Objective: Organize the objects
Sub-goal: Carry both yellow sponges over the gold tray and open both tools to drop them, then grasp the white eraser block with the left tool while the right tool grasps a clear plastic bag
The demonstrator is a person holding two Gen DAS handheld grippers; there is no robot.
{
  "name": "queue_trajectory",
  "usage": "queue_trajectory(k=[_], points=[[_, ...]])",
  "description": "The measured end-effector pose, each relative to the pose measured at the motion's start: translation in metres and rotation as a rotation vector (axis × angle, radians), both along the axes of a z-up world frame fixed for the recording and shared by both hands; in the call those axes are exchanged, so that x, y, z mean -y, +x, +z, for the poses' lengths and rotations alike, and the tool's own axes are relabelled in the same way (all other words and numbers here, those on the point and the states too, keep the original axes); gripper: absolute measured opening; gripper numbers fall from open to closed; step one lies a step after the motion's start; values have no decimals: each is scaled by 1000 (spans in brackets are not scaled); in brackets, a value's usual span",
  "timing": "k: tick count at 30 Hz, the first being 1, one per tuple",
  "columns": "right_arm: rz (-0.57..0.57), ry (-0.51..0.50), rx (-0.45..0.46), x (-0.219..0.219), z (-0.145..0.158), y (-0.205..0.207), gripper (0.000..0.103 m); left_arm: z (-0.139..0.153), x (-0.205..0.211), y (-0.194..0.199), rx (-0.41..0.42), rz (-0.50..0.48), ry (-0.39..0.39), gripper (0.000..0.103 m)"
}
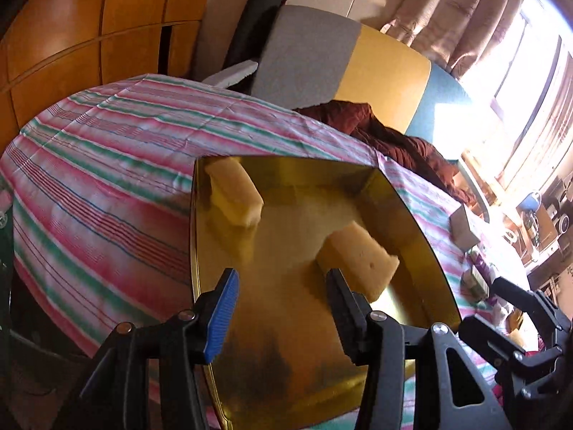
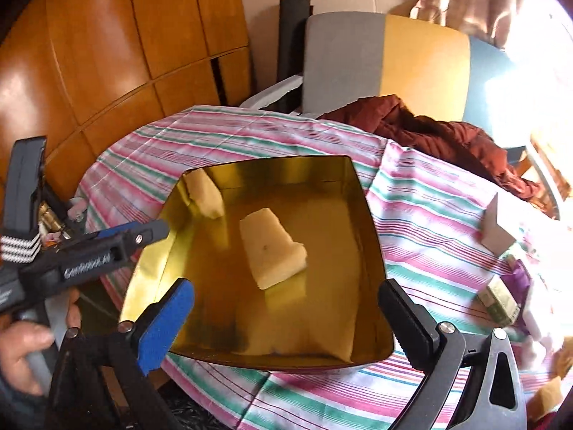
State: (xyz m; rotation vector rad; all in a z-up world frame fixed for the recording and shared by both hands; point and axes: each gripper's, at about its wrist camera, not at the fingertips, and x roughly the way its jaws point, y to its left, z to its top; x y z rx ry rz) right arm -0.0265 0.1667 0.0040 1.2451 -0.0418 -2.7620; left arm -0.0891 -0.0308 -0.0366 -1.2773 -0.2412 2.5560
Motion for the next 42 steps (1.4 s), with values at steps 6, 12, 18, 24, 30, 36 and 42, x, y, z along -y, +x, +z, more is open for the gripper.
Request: queue_trajectory(k=[6,12,18,24,30,36,42], points=[[-36,56,-26,-6,1,7,103,1,-8,7,8,-15,-7,51],[-44,72,-48,-10,3,11,103,6,-17,12,0,-40,-14,51],[-55,67,-51,-16,3,14,103,14,-30,16,-15,-75,-20,51],[-87,60,-36,-31,-2,17,103,17,-48,18,-13,-123,-25,51],[-156,61,-7,-57,-12,24,103,15,-71,23,-3,-192,-31,51],[-270,66,30,-105,-22,38,103,15,-107,30,-1,-313,-36,51],[-444,34,79,-184,-27,69,103,11,-147,38,18,-428,-39,51]])
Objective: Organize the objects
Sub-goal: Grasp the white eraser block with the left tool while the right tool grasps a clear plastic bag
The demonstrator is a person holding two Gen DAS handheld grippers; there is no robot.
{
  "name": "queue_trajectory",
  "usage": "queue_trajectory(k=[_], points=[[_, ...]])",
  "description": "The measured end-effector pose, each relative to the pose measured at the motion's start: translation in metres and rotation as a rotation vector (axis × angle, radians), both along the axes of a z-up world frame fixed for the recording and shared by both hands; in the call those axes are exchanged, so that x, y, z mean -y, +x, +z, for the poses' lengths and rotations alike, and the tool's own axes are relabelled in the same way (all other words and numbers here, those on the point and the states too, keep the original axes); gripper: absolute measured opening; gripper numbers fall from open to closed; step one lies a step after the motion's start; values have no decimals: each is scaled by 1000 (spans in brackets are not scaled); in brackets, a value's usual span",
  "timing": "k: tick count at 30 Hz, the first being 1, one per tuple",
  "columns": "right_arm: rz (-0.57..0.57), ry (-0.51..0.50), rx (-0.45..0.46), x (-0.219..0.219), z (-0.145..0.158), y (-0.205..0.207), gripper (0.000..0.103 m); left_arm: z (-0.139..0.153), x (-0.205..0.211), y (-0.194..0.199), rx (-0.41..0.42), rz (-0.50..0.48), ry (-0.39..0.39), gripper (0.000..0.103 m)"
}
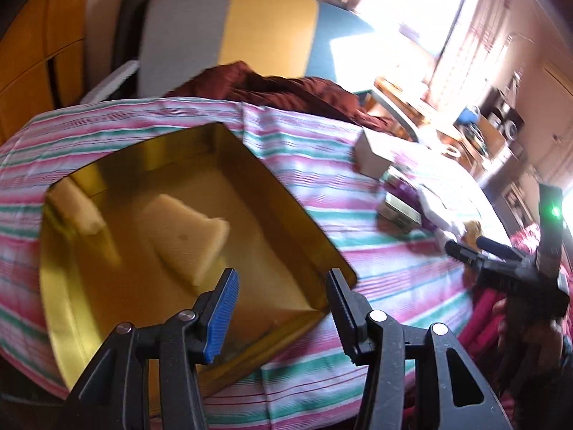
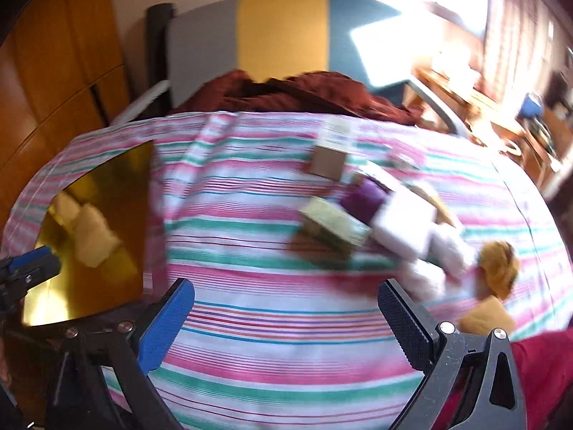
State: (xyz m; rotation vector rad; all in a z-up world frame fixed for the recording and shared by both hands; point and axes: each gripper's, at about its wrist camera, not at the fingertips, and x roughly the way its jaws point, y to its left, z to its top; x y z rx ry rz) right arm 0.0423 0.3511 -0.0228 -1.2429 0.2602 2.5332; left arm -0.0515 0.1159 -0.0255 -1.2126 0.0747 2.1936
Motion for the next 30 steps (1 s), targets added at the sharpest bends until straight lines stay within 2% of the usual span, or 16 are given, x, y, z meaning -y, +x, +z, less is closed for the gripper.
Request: queue_trajectory(k=[7,14,16,20,26,30], points=[[-267,-56,20,-103,2,53,103,-2,-44,11,6,-115,-23,51],[-448,-81,-13,-164,9,82,103,5,-105,21,-34,-257,-55,51],[-473,-97,-19,-173,7,85,103,7,-125,22,-42,-296,-68,55],[-491,-210,-46,-185,-1,90,103,11,-166,27,-58,-379,-76,65],[-519,-360,-102,-199,-13,99,103,6,-230,30,-76,-471,-125,72],[-511,-393,-146,-201,-12,101,103,-2,-265,29,-68,-510,-148,81]])
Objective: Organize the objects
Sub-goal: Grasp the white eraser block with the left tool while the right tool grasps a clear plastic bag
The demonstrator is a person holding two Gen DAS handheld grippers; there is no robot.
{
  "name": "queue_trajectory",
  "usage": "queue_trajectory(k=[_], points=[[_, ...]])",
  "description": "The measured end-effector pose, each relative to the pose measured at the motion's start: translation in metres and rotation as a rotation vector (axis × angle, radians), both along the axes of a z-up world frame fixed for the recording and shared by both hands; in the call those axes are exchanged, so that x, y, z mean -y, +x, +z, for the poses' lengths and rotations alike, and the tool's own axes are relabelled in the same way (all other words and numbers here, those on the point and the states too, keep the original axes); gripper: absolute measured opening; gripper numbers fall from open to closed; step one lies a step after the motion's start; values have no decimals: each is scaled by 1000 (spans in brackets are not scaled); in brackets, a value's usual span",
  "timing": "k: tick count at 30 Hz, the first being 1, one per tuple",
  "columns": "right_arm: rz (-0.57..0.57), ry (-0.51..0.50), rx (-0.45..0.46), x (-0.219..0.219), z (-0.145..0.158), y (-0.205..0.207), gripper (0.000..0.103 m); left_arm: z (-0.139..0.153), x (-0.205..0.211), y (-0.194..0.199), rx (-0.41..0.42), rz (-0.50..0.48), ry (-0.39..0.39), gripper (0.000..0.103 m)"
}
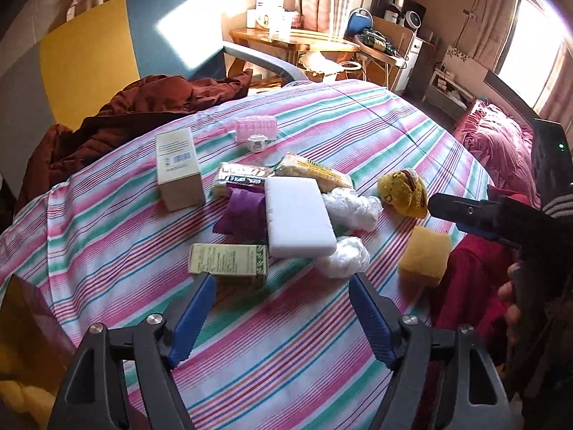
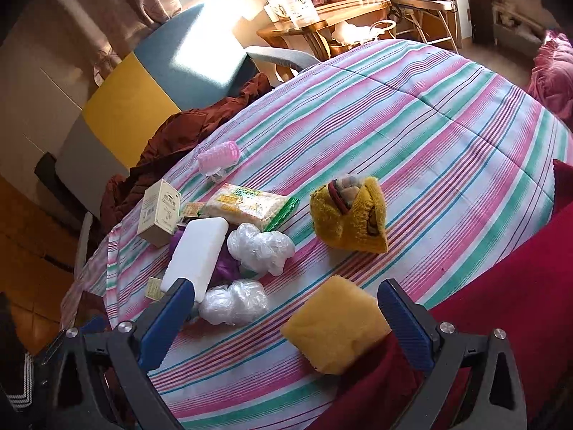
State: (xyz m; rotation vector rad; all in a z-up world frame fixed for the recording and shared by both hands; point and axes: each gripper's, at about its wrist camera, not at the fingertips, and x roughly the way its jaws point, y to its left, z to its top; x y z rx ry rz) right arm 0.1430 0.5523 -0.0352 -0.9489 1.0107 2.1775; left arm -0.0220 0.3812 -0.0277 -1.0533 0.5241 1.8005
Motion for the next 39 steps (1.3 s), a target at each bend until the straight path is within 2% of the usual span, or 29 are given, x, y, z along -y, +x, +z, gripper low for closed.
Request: queue_trajectory(k=[7,15,16,18,20,24,28,39], points=[[-13,-32,-59,-5,-2,5,103,-21,-55,-6,-6,-29,-69,82],[0,-74,-98,-9,-6,7,103,-42,-89,-19,-28,-18,-140,82],[2,-75,-97,-9,-6,6,103,-44,-91,-21,-28,-16,-143,80],[5,-76,-96,-9,-6,6,103,-47,-89,-25,1,-17,-132,56],[6,-75,-94,-9,-6,6,103,-44,-80,-28,32,-6,-87,56],[17,-64,-79,-7,-6,4,103,-25,-53,-25,24,2,-9,55],[91,-23,-5,2,-4,-11,103,-6,-14,-24,34,35,52,56],[326,73,164,45,-20,-73,103,-6,91,-22,108,174,84,56]])
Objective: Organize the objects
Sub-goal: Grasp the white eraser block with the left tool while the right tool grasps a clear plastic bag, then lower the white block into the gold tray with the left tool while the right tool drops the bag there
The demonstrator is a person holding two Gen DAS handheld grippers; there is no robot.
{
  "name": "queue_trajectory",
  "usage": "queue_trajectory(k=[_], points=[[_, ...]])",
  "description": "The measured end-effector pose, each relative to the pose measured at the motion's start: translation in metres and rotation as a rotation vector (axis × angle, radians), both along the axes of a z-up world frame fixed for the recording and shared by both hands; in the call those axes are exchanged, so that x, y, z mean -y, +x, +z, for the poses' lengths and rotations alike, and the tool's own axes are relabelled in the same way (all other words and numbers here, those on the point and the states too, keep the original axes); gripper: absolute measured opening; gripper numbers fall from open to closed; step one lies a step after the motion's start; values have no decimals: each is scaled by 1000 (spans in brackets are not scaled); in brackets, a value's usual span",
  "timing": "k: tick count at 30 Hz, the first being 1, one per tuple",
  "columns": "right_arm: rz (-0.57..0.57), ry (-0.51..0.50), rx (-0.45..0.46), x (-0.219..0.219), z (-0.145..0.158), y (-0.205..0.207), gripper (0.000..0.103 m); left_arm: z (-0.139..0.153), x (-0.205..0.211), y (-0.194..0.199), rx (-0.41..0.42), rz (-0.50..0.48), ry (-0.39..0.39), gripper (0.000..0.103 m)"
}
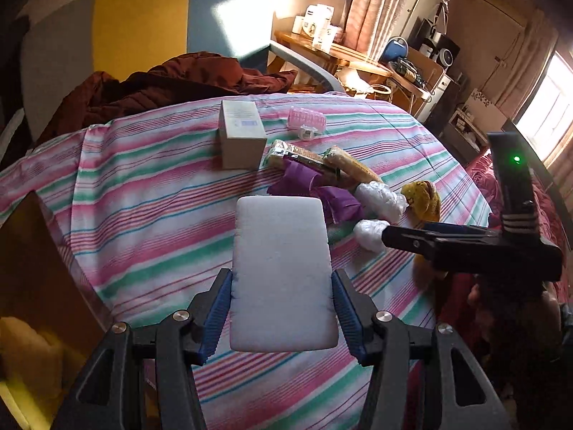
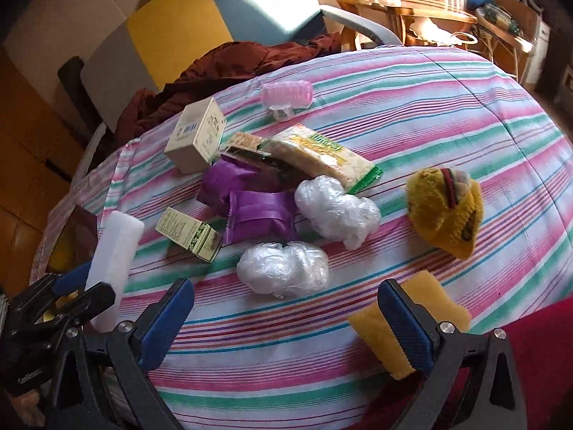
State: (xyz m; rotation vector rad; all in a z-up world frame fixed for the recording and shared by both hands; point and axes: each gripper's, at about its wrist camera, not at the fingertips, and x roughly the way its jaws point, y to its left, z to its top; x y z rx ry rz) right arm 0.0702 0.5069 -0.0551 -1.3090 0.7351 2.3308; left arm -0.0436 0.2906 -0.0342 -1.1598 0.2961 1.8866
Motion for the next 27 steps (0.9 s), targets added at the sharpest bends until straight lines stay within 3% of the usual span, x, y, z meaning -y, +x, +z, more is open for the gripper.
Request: queue_trajectory(k=[1,5,7,8,12,22,27], points=[[10,6,14,2,-3,-6,101,1,5,0,5,9,6,56],[24,30,65,1,-19,-24,81,3,26,2,22,46,30,56],[34,1,119,-4,-35,-31,78,6,35,3,24,60,45,56],[36,-6,141,-4,-40,-32,64,7,40,3,23,67,51,56],[31,24,99,-2,-29,-22,58,11,64,2,23,103,68,56],[78,56,-36,40,19,7,58,11,155,-14,43,298,111,56],[212,50,-125,89,47,-14,58,11,208,-23,31,430,121,56]])
